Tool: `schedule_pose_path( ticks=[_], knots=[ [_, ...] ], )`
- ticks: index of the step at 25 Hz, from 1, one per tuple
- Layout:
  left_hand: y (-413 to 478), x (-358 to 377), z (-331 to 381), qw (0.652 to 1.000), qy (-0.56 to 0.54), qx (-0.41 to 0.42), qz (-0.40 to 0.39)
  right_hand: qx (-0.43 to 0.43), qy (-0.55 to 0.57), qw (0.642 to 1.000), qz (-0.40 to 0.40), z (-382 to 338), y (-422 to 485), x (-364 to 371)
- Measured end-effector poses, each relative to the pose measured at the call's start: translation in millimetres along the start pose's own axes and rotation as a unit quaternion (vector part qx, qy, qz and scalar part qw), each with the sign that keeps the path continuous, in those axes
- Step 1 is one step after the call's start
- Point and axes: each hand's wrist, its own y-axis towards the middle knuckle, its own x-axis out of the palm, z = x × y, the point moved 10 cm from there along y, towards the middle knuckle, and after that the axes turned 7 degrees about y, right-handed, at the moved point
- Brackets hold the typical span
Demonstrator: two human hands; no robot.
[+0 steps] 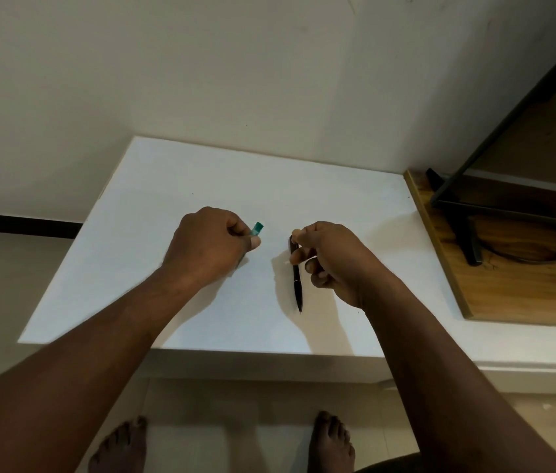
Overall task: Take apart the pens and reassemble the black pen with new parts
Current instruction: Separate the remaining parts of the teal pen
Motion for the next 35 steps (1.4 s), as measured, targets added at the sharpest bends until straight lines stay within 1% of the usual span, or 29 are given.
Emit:
schedule_pose_path(
  ticks=[1,3,6,13,17,20,23,26,29,32,35],
  knots=[
    [1,0,-5,1.0,0.006,-0.011,-0.002,0.03,0.032,0.999,-0.014,5,-2,4],
    [2,1,-11,0.999,0.027,-0.026,-0.001,0.052,0.095,0.994,-0.031,7,-4,9],
    [2,2,-13,0.996,0.074,-0.04,0.002,0.047,0.166,0.984,-0.032,5,-4,12],
    [-1,-2,-11,0.985,0.163,-0.061,0.009,0.033,0.274,0.959,-0.06,4,-1,16],
    [-1,-2,-9,0.984,0.166,-0.057,0.008,0.024,0.309,0.948,-0.073,2,-2,18],
    [-1,-9,-7,0.988,0.143,-0.049,0.039,0.016,0.333,0.942,-0.041,0,0,8],
    [-2,-9,4,0.991,0.124,-0.015,0.052,-0.001,0.343,0.939,-0.013,-4,3,-8],
    [-10,5,23,0.987,0.154,0.037,0.031,-0.024,0.345,0.938,-0.011,-11,4,-15],
    [-20,22,36,0.982,0.179,0.065,0.006,-0.043,0.337,0.94,0.003,-15,5,-24],
    [-24,36,44,0.979,0.189,0.07,-0.012,-0.061,0.327,0.943,0.02,-20,5,-38],
    [-26,53,48,0.979,0.194,0.057,-0.029,-0.079,0.337,0.937,0.047,-24,2,-57]
  ],
)
